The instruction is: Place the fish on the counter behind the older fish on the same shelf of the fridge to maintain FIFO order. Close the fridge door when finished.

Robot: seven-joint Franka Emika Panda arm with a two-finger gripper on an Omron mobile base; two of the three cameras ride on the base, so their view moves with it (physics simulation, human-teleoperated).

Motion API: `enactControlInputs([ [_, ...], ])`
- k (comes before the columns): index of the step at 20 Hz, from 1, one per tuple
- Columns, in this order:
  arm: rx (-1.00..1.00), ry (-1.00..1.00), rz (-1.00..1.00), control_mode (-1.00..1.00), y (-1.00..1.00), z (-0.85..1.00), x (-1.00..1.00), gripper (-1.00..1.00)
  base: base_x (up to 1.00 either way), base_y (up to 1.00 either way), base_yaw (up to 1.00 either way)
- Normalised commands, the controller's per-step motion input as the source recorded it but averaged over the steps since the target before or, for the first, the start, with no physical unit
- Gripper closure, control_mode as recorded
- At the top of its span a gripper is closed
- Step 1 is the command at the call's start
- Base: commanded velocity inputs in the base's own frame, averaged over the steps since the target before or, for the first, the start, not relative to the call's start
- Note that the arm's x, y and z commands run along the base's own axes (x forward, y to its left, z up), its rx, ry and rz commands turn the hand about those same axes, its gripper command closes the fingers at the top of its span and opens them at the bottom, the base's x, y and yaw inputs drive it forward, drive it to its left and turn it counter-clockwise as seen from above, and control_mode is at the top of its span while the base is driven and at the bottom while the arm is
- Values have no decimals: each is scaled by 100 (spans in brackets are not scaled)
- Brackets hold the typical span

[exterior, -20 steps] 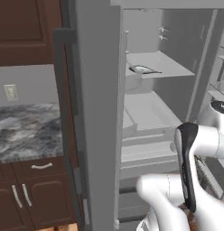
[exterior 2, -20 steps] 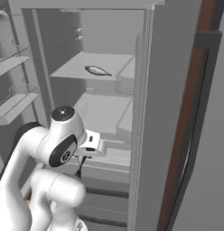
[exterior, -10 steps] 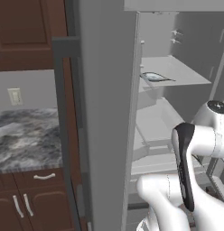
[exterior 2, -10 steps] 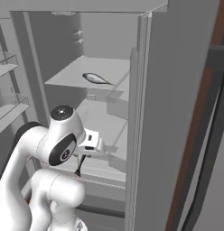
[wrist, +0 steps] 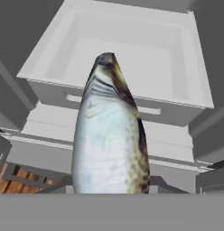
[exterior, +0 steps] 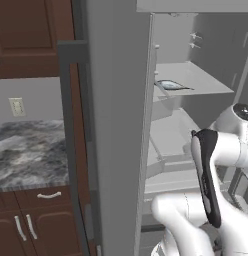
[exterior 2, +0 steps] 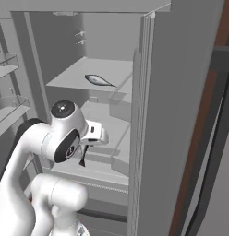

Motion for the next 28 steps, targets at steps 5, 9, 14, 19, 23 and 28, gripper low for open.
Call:
enactControlInputs([
  [5,-3,-41,9,-100,0,98,47,100,0,0,0],
  [9,-10,-40,5,-100,0,100,9,100,0,0,0],
  [14,-15,-23,0,-100,2,94,16,100,0,0,0],
  [19,-17,-2,0,-100,7,43,56,100,0,0,0],
  [23,-14,0,0,-100,2,50,52,100,0,0,0],
  [28,-12,0,0,-100,0,43,63,100,0,0,0],
])
